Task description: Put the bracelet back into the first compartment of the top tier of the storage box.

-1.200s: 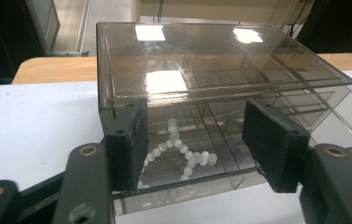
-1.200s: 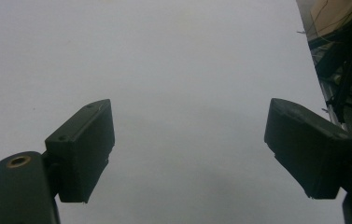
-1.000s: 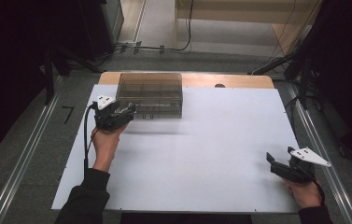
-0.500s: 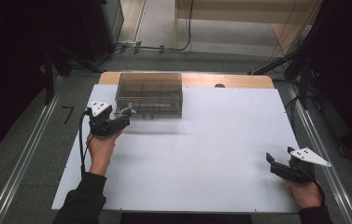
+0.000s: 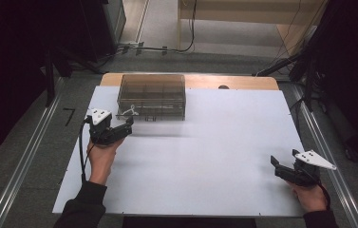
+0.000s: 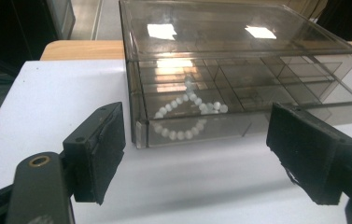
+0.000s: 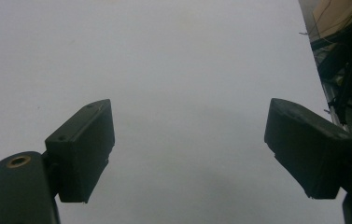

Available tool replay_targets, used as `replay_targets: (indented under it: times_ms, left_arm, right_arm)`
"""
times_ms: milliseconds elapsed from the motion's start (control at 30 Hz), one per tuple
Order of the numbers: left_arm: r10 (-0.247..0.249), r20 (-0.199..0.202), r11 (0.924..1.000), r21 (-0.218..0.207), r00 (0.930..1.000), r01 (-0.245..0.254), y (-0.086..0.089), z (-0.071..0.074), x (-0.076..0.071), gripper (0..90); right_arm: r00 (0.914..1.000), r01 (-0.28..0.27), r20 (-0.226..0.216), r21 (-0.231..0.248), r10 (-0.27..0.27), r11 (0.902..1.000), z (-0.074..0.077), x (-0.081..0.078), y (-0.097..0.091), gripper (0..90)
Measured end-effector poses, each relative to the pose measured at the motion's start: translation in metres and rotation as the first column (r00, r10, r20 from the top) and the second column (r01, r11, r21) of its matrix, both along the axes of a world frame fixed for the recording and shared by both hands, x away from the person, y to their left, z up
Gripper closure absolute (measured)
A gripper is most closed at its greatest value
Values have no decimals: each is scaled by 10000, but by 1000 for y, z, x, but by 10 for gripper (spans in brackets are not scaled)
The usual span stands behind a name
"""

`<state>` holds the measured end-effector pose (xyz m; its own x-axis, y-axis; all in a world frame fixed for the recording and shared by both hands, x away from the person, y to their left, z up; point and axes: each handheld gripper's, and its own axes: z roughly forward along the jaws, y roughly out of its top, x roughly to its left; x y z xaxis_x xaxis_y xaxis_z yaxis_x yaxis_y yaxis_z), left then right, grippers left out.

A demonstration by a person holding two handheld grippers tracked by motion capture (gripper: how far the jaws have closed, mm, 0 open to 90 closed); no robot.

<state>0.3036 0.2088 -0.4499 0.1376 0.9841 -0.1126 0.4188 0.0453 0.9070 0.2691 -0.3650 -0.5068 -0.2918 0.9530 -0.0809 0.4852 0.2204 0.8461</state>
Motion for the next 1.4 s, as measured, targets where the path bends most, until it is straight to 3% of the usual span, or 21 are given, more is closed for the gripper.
replay_targets:
  times_ms: [1400]
  left_arm:
    - [-111, -199, 9999, 84, 9997, 113, 4, -12, -34, 178]
  right_arm:
    - [9999, -102, -31, 0, 102, 9999, 0, -1, 0, 148]
